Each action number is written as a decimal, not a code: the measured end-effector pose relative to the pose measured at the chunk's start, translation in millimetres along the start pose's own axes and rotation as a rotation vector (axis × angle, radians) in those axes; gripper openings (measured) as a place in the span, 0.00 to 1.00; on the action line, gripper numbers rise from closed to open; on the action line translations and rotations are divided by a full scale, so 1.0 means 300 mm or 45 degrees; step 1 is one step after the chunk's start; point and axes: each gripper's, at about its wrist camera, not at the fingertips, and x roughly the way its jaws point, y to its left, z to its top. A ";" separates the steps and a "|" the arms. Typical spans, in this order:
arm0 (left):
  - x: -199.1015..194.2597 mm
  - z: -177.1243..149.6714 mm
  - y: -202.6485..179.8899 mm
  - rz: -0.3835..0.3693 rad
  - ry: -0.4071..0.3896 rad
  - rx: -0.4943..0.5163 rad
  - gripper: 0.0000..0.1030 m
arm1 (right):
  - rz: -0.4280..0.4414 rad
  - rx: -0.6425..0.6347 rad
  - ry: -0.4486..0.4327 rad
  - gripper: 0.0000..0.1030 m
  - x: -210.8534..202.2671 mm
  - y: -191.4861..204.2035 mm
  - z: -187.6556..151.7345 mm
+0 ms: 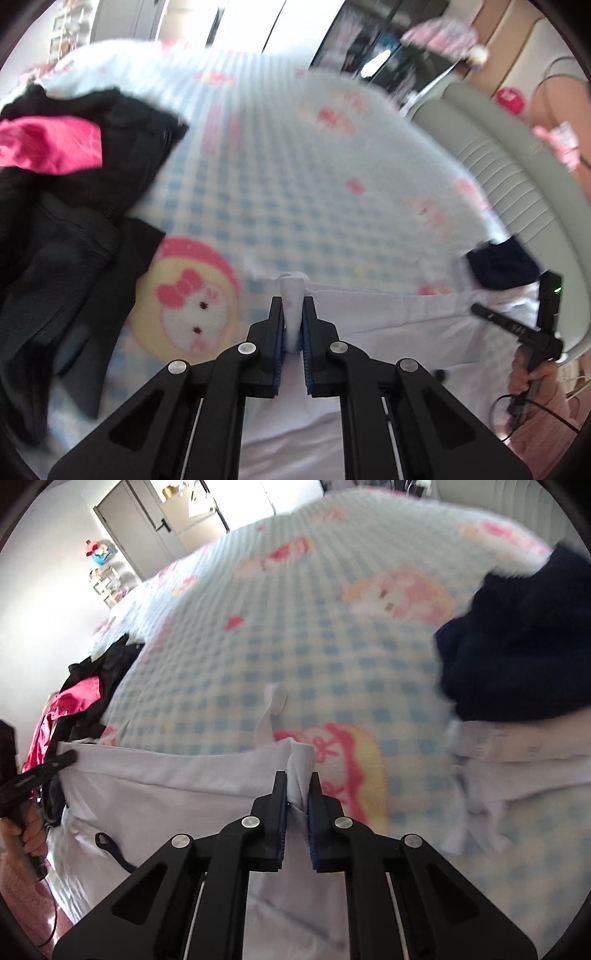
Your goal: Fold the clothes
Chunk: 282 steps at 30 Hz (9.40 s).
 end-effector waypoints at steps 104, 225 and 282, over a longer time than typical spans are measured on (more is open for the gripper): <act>-0.344 -0.610 0.065 0.193 0.093 -0.064 0.37 | -0.039 0.152 0.035 0.43 -0.382 -0.062 -0.524; -0.172 -0.507 -0.225 0.004 0.236 0.102 0.12 | 0.013 0.066 0.134 0.17 -0.331 0.038 -0.484; -0.331 -0.645 0.087 -0.001 0.153 -0.246 0.05 | -0.184 -0.070 0.177 0.41 -0.327 0.213 -0.673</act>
